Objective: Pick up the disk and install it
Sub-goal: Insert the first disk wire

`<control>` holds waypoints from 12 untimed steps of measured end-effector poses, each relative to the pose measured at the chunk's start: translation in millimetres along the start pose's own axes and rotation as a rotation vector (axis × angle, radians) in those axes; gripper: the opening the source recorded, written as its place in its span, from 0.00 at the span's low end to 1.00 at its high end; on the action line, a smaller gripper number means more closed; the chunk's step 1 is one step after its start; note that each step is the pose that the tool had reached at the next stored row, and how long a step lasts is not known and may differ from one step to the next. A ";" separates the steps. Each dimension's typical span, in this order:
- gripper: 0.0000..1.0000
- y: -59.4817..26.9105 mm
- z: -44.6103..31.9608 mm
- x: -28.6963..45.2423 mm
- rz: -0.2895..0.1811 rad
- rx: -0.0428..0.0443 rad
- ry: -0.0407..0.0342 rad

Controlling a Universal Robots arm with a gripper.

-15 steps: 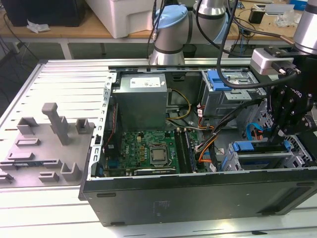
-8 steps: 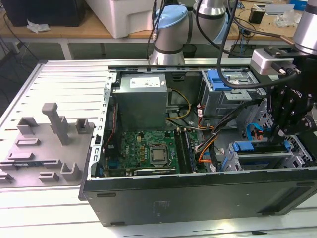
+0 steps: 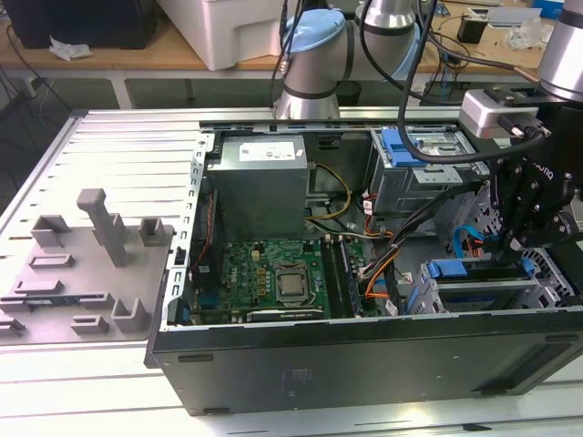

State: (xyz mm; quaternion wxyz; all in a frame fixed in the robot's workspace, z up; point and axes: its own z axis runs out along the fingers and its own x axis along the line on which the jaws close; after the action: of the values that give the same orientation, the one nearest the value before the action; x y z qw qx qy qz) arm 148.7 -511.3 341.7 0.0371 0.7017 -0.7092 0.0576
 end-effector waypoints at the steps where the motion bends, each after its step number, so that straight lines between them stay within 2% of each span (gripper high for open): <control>1: 0.16 0.0 0.1 0.0 0.000 0.0000 -0.0001; 12: 0.16 -0.2 0.7 -0.1 0.000 0.0000 -0.0001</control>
State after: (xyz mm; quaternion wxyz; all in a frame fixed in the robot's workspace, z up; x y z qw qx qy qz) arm 148.9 -511.3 340.9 0.0371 0.7017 -0.7092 0.0576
